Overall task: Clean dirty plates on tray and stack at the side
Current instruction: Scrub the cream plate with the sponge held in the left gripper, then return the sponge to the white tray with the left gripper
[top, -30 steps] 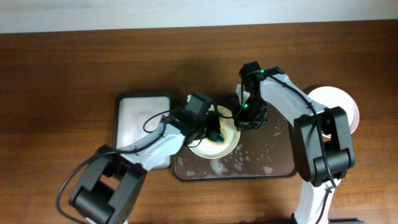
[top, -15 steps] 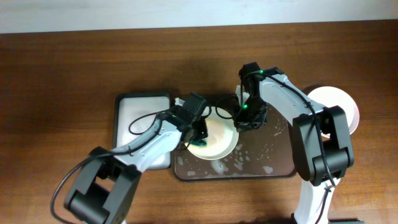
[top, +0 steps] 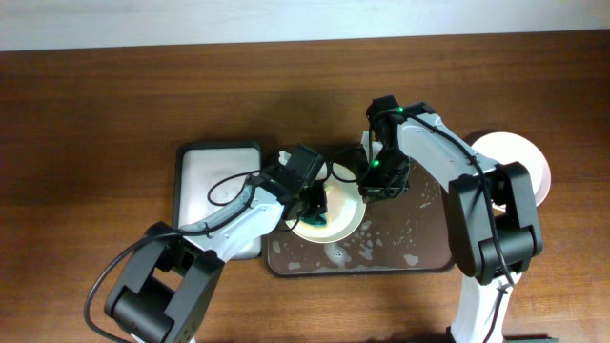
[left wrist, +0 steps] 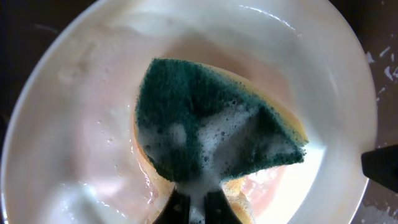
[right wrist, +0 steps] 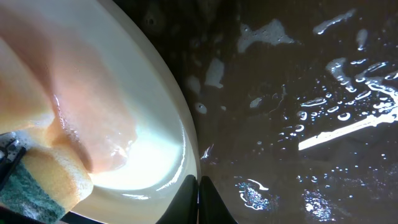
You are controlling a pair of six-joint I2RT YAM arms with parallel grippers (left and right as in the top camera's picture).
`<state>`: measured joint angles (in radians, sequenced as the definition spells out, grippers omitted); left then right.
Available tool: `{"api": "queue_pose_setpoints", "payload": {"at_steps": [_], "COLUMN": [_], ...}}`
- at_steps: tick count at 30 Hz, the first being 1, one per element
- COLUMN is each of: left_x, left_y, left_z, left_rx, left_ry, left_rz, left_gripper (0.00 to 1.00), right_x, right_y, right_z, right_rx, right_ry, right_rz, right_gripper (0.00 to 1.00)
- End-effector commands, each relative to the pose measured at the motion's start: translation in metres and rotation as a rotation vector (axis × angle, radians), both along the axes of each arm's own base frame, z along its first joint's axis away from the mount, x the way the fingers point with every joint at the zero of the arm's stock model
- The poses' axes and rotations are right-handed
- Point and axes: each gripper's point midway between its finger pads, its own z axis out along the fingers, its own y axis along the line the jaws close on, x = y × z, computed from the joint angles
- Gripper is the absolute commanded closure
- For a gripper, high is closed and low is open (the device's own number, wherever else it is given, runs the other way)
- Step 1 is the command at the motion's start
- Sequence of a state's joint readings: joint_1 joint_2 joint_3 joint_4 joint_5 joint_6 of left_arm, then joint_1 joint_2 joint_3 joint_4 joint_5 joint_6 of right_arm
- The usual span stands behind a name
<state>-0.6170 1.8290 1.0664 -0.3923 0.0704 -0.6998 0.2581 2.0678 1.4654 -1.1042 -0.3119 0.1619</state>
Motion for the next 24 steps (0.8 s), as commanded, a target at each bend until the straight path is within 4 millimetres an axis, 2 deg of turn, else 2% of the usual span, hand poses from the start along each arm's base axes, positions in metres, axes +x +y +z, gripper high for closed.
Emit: {"api": "queue_pose_setpoints", "payload": {"at_steps": [1, 5, 7, 8, 9, 10, 11, 15, 18, 19, 20, 21, 24], "left_x": [0.024, 0.042, 0.036, 0.030, 0.025, 0.022, 0.017, 0.017, 0.018, 0.017, 0.018, 0.021, 0.027], "left_y": [0.028, 0.037, 0.042, 0.049, 0.057, 0.065, 0.085, 0.125, 0.153, 0.158, 0.162, 0.166, 0.181], "left_z": [0.005, 0.049, 0.081, 0.089, 0.093, 0.094, 0.091, 0.076, 0.047, 0.036, 0.028, 0.019, 0.011], "left_rx": [0.115, 0.082, 0.049, 0.059, 0.075, 0.088, 0.117, 0.162, 0.192, 0.200, 0.209, 0.225, 0.271], "left_ry": [-0.093, -0.167, -0.191, -0.188, -0.178, -0.168, -0.121, -0.045, 0.027, 0.055, 0.070, 0.080, 0.075], "left_rz": [0.002, 0.004, -0.070, -0.079, -0.085, -0.087, -0.061, -0.003, 0.061, 0.073, 0.076, 0.076, 0.112], "left_gripper": [1.00, 1.00, 1.00, 1.00, 1.00, 1.00, 1.00, 1.00, 1.00, 1.00, 1.00, 1.00, 0.95], "right_x": [-0.003, -0.002, -0.002, -0.002, -0.002, -0.001, 0.001, 0.004, 0.001, 0.000, 0.003, 0.006, 0.009], "right_y": [-0.003, -0.003, -0.003, -0.003, -0.003, -0.003, -0.003, -0.002, -0.002, -0.002, -0.001, 0.000, 0.000], "right_z": [-0.002, -0.002, -0.002, -0.002, -0.002, -0.002, -0.002, -0.004, -0.016, -0.022, -0.026, -0.027, -0.026], "right_rx": [-0.014, -0.014, -0.014, -0.014, -0.014, -0.013, -0.013, -0.009, -0.012, -0.007, -0.002, 0.002, 0.005], "right_ry": [0.012, 0.011, 0.011, 0.011, 0.009, 0.004, -0.005, -0.016, -0.009, -0.014, -0.031, -0.047, -0.056], "right_rz": [-0.004, -0.004, -0.004, -0.004, -0.004, -0.004, -0.004, -0.003, -0.003, -0.003, -0.002, 0.000, -0.001], "right_gripper": [0.96, 0.96, 0.96, 0.85, 0.66, 0.59, 0.59, 0.60, 0.66, 0.71, 0.86, 0.95, 0.96]}}
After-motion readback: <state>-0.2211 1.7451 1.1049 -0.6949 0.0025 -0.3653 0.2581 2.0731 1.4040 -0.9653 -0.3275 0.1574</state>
